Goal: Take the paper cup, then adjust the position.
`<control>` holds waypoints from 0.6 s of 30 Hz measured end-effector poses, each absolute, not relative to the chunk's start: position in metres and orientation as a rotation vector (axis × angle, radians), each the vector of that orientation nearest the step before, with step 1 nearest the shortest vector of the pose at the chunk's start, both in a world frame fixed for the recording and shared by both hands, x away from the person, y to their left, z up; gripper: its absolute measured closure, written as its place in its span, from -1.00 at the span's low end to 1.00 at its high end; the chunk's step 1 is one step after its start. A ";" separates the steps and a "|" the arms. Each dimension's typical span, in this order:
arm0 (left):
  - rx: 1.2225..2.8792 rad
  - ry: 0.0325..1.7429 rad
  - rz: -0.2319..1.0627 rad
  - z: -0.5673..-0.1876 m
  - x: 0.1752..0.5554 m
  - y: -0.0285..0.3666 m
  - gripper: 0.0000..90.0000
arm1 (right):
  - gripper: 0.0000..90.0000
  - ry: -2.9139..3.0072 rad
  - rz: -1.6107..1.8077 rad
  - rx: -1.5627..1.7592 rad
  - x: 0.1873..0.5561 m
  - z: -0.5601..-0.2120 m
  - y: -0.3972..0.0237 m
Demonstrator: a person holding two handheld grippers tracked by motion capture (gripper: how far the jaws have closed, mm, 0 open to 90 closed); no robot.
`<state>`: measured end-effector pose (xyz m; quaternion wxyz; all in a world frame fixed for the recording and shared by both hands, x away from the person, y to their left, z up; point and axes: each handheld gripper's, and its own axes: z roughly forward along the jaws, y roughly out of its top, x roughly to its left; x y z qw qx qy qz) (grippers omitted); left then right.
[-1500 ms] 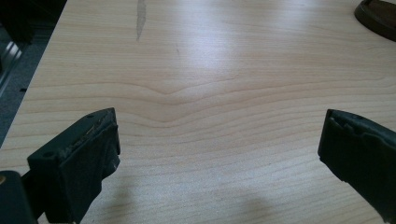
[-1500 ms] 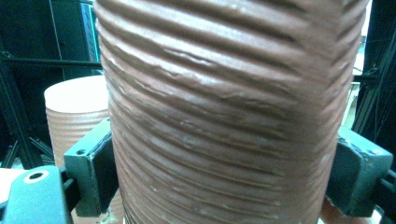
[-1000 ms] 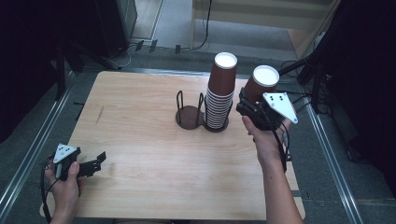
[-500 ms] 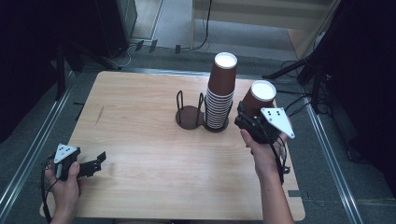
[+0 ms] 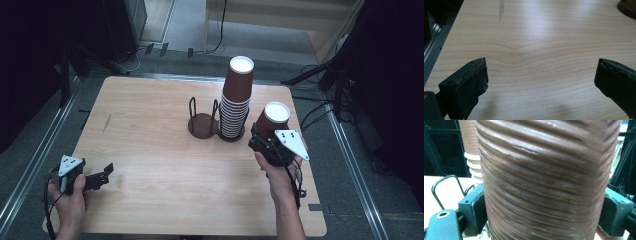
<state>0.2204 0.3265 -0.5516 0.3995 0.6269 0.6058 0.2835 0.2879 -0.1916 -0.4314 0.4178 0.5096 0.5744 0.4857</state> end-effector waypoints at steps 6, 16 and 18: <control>1.584 1.501 0.711 -0.543 0.222 0.316 -1.00 | -0.72 1.497 1.210 1.275 0.282 -0.445 -0.192; 1.606 1.393 0.716 -0.511 0.233 0.283 -1.00 | -0.72 1.576 1.164 1.249 0.279 -0.461 -0.187; 1.608 1.374 0.711 -0.506 0.237 0.276 -1.00 | -0.72 1.583 1.156 1.237 0.279 -0.463 -0.185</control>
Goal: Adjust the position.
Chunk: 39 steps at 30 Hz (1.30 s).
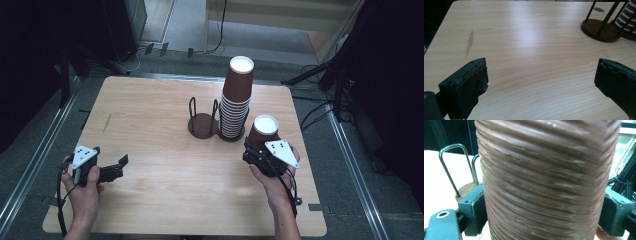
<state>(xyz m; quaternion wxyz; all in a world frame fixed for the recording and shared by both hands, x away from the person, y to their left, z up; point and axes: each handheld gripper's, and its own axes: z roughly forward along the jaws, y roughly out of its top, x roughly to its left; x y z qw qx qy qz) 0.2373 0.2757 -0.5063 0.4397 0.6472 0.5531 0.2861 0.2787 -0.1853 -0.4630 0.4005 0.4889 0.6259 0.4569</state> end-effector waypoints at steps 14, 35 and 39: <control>1.647 1.185 0.667 -0.473 0.255 0.222 -1.00 | -0.71 1.643 1.196 1.207 0.279 -0.476 -0.171; 1.733 0.983 0.491 -0.468 0.255 0.194 -1.00 | -0.71 1.686 1.093 1.002 0.273 -0.500 -0.132; 1.741 0.976 0.454 -0.469 0.256 0.193 -1.00 | -0.71 1.693 1.069 0.963 0.272 -0.504 -0.126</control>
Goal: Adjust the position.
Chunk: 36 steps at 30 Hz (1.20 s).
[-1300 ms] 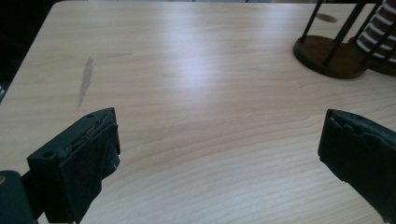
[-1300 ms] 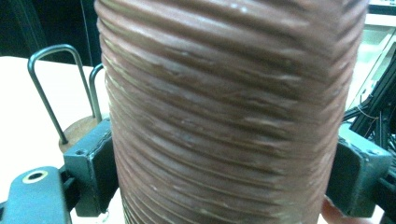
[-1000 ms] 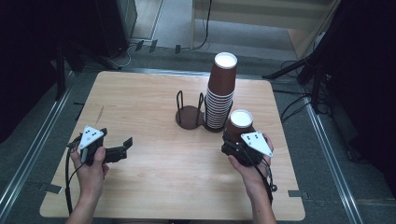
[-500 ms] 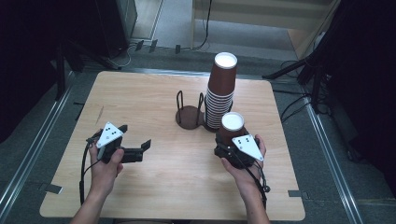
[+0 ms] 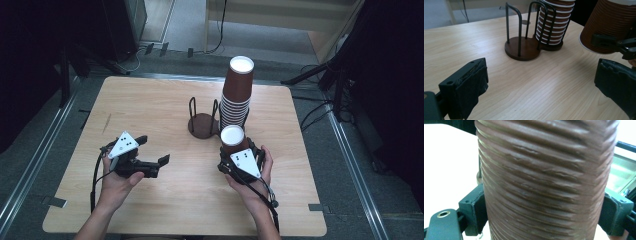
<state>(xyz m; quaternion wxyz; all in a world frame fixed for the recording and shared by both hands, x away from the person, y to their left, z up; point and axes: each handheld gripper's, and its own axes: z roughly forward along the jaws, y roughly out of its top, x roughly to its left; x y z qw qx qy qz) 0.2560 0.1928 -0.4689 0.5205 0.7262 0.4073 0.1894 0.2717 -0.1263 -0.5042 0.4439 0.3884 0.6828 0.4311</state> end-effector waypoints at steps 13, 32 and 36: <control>1.787 0.917 0.415 -0.472 0.255 0.182 -1.00 | -0.70 1.714 0.991 0.826 0.268 -0.514 -0.113; 1.847 0.827 0.371 -0.471 0.249 0.163 -0.94 | -0.70 1.764 0.915 0.599 0.254 -0.527 -0.084; 1.850 0.811 0.370 -0.471 0.248 0.160 -0.94 | -0.70 1.762 0.922 0.581 0.251 -0.529 -0.079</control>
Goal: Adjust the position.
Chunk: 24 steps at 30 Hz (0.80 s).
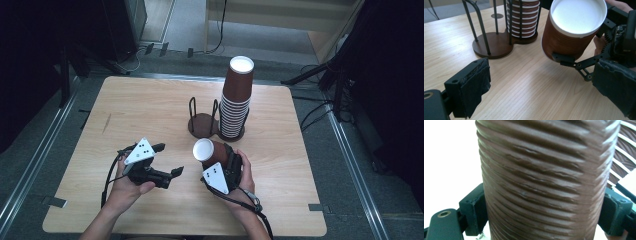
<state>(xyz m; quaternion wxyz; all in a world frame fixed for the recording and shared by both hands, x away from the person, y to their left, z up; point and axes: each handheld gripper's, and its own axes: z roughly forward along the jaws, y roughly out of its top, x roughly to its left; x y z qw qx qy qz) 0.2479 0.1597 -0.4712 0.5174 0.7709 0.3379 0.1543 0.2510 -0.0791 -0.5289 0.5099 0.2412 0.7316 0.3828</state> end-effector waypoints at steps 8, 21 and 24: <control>1.868 0.762 0.356 -0.472 0.244 0.152 -0.94 | -0.70 1.778 0.920 0.532 0.246 -0.532 -0.070; 1.902 0.722 0.330 -0.477 0.242 0.143 -0.91 | -0.70 1.787 0.936 0.457 0.237 -0.537 -0.057; 1.908 0.714 0.327 -0.478 0.241 0.141 -0.89 | -0.70 1.791 0.944 0.434 0.235 -0.538 -0.055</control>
